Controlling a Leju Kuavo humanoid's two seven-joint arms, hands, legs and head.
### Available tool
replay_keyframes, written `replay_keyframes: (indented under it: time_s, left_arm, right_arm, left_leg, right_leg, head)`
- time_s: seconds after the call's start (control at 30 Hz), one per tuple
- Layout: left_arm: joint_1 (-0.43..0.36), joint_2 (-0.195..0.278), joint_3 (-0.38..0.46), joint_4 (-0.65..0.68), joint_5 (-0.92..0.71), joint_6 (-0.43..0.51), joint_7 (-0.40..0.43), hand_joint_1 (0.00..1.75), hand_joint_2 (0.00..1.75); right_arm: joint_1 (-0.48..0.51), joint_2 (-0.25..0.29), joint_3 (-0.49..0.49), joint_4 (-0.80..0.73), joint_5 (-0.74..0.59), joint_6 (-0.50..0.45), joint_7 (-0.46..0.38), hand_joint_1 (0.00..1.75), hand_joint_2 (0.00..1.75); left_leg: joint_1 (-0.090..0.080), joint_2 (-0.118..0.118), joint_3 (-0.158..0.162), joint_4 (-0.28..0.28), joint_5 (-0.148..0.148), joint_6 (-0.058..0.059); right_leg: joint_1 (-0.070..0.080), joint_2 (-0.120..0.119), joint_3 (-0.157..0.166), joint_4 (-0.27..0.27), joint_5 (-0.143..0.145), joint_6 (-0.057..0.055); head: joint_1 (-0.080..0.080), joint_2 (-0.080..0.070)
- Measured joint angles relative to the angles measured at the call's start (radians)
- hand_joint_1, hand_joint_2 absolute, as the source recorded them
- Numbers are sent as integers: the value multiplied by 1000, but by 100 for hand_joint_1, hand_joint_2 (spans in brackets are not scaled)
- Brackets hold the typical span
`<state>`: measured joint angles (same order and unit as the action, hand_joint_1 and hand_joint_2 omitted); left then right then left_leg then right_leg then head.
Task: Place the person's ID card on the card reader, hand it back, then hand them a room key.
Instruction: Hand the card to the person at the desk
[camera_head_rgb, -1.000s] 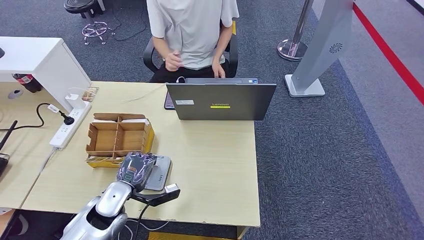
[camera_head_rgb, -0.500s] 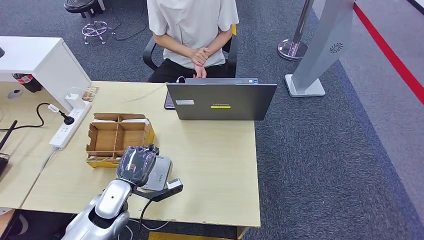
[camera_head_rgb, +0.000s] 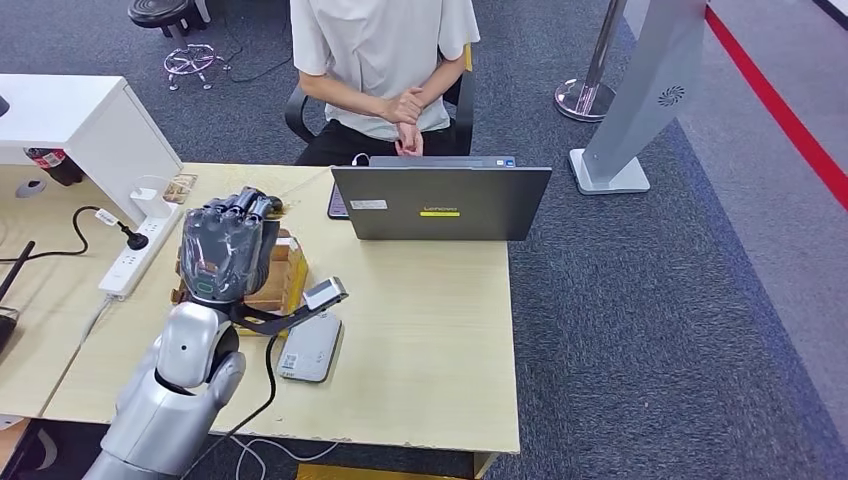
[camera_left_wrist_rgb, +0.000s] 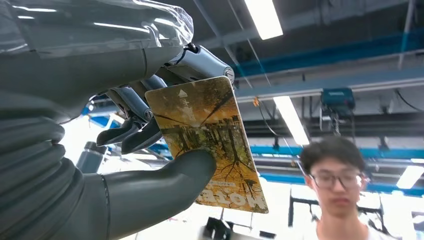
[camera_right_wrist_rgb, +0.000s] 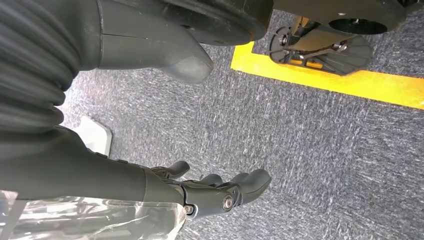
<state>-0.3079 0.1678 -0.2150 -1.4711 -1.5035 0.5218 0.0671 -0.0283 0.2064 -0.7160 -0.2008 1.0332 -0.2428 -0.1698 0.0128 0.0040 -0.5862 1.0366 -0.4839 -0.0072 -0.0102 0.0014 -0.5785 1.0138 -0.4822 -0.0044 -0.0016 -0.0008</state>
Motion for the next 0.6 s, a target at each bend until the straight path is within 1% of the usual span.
replay_keyframes:
  time_s: [0.1,0.2,0.3,0.43,0.53,0.6]
  left_arm:
    - [-28,2,18,12,-2,3,2,175,175]
    - [-68,14,23,50,-7,-1,51,175,175]
    - [-164,43,23,160,-8,-6,99,175,175]
    - [-281,65,23,323,-8,-5,103,175,175]
    - [-326,71,23,405,-8,-5,113,175,175]
    - [-338,74,23,446,-8,-2,118,175,175]
  right_arm:
    - [0,0,0,1,4,0,0,0,175]
    - [-1,0,3,2,12,3,1,0,175]
    - [-2,0,9,3,20,13,2,0,175]
    - [-3,0,15,3,26,19,8,0,175]
    - [-3,0,16,3,26,18,14,0,175]
    - [-3,0,16,3,26,18,17,0,175]
  left_leg:
    - [0,0,0,0,0,0]
    - [0,0,0,0,0,0]
    - [0,0,-1,0,1,0]
    - [0,0,0,0,2,0]
    - [0,1,-1,0,2,0]
    - [0,1,-1,0,2,0]
  right_leg:
    - [0,0,0,0,0,0]
    - [0,0,-1,0,0,0]
    - [0,0,-1,0,0,0]
    - [0,0,-1,1,1,-1]
    - [0,1,-1,1,1,-1]
    - [0,1,-1,1,1,-1]
  head:
    - [0,0]
    - [0,0]
    - [1,0]
    - [1,0]
    - [1,0]
    - [1,0]
